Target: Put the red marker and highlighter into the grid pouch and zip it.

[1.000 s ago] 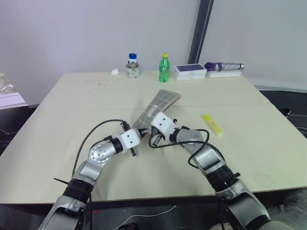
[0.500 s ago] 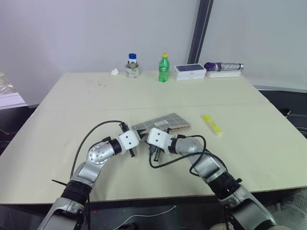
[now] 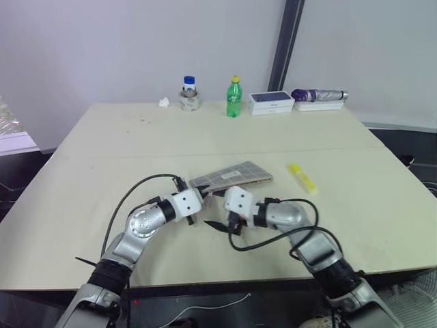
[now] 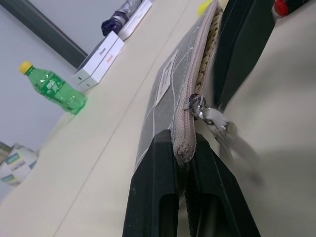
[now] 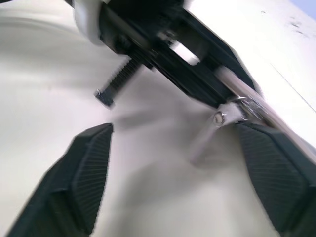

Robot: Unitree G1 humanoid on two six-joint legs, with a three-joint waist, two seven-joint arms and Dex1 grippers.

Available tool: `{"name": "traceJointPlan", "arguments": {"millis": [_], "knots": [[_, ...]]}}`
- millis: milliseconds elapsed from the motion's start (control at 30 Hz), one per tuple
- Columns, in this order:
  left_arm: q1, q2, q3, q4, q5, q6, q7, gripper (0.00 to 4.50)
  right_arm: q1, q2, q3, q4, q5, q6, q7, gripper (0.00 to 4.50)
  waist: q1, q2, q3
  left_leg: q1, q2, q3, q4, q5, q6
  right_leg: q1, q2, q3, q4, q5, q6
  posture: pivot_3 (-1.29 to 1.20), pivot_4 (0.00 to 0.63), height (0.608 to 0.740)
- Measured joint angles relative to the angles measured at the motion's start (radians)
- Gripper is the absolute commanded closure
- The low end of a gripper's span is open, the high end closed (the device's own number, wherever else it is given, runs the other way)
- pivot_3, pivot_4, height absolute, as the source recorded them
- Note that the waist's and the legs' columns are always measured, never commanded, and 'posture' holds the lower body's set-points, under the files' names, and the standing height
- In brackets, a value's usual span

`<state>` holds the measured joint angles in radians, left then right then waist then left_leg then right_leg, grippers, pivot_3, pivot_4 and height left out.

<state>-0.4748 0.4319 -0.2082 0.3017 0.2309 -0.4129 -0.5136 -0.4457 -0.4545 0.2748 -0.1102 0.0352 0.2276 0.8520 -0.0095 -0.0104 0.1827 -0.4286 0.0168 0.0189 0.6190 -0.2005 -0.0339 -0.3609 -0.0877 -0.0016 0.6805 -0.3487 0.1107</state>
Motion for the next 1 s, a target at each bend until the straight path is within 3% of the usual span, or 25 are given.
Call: {"name": "traceJointPlan", "arguments": {"millis": [100,267,433,600,900,1000], "knots": [[0.018,0.035,0.01,0.001,0.007,-0.03,0.022,4.5,0.108,-0.043,-0.11,-0.093,0.083,-0.002,0.007,0.65,-0.001,0.0,0.0,0.0,0.0,0.0,-0.001,0.0,0.0,0.0,0.0,0.0,0.0,0.0,0.0,0.0,0.15,0.74],[0.039,0.05,0.021,0.0,0.007,-0.048,0.04,4.5,0.288,0.003,-0.322,-0.23,0.201,0.002,-0.116,0.65,0.0,0.0,0.0,0.001,0.001,0.0,-0.001,0.0,0.0,0.001,0.0,0.0,0.0,0.0,0.0,0.0,0.15,0.74],[0.045,0.057,0.029,0.001,0.006,-0.05,0.043,4.5,0.344,-0.003,-0.433,-0.237,0.144,0.033,-0.295,0.65,0.0,0.0,0.0,0.002,0.0,0.0,0.0,0.0,0.0,0.002,0.0,0.0,0.0,0.0,0.0,0.0,0.15,0.74],[0.028,0.046,0.025,0.021,0.006,-0.056,0.042,4.5,0.162,-0.057,-0.445,-0.005,0.081,0.124,-0.394,0.65,-0.004,0.0,0.0,0.003,0.0,0.0,-0.001,0.0,0.0,0.002,0.0,0.0,0.0,0.0,0.0,0.0,0.15,0.74],[-0.002,0.038,0.015,0.038,-0.003,-0.052,0.017,4.5,-0.199,-0.129,-0.398,0.659,0.036,0.047,-0.348,0.65,0.0,0.0,0.0,0.001,0.0,0.001,-0.002,0.0,0.0,0.002,-0.001,0.0,-0.004,0.0,0.0,0.0,0.15,0.74],[0.001,0.04,0.017,0.034,-0.002,-0.047,0.017,4.5,-0.264,-0.163,-0.398,0.792,0.02,0.036,-0.33,0.65,-0.003,0.0,0.0,0.001,0.0,0.001,-0.003,0.0,0.0,0.002,0.0,0.0,-0.004,0.0,0.0,0.0,0.15,0.74]]}}
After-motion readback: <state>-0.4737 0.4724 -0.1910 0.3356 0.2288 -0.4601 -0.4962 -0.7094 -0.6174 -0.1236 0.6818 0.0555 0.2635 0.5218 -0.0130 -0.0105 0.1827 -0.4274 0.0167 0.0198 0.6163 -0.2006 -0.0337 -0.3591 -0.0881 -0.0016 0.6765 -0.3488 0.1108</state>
